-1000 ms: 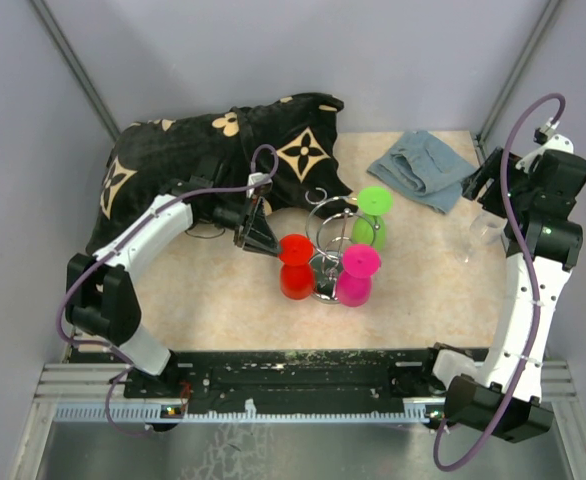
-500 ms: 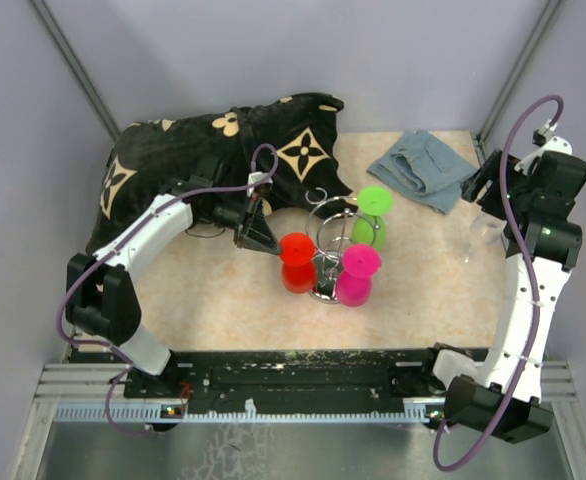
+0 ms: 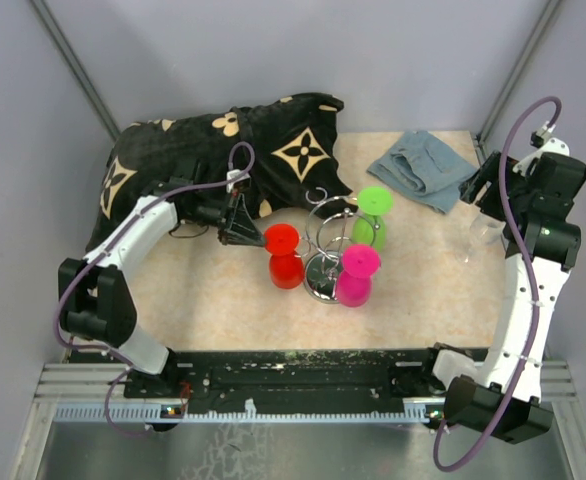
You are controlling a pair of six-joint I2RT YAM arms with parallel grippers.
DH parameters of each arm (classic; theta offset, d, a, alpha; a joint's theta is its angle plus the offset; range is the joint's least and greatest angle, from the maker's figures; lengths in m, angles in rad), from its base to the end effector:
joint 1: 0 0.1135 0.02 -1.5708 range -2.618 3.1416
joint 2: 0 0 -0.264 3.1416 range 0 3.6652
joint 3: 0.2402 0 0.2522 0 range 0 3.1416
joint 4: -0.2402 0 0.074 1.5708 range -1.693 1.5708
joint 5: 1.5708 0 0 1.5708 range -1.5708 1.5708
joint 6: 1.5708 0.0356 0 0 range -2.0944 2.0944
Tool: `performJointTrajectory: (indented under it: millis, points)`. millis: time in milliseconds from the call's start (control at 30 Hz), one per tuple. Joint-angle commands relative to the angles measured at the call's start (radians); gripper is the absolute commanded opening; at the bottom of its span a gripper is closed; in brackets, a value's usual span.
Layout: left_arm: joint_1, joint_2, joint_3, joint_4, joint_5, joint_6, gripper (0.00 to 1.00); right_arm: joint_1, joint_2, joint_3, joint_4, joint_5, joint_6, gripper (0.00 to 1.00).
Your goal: Take the wine glass off the wine glass rack
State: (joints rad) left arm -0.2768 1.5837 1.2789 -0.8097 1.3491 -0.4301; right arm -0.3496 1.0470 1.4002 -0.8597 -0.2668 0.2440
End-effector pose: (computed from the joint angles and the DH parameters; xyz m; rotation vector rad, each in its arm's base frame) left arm 0.2898 -0.1184 0.2877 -0.2523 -2.3502 1.9304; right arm 0.1834 -0.0569 0.4306 0.4464 2.0157 0.2118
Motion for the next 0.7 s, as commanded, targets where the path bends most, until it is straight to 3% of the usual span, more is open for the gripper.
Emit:
performJointTrajectory:
  millis: [0, 167, 300, 467, 667]
  points:
    - [0.007, -0.038, -0.013, 0.005, 0.047, -0.013, 0.00, 0.006, -0.019, 0.001, 0.047, -0.018, -0.006, 0.67]
    - [0.039, -0.052, -0.010, 0.013, 0.054, -0.011, 0.00, 0.010, -0.020, 0.002, 0.047, -0.019, -0.006, 0.67]
    - [0.114, -0.023, 0.094, 0.009, 0.039, 0.014, 0.00, 0.013, -0.006, 0.035, 0.046, -0.034, 0.003, 0.66]
    - [0.169, 0.075, 0.420, -0.086, -0.042, 0.141, 0.00, 0.014, 0.068, 0.150, 0.056, -0.115, 0.057, 0.66]
    - [0.128, 0.230, 0.874, -0.296, -0.300, 0.436, 0.00, 0.019, 0.191, 0.327, 0.104, -0.288, 0.134, 0.66]
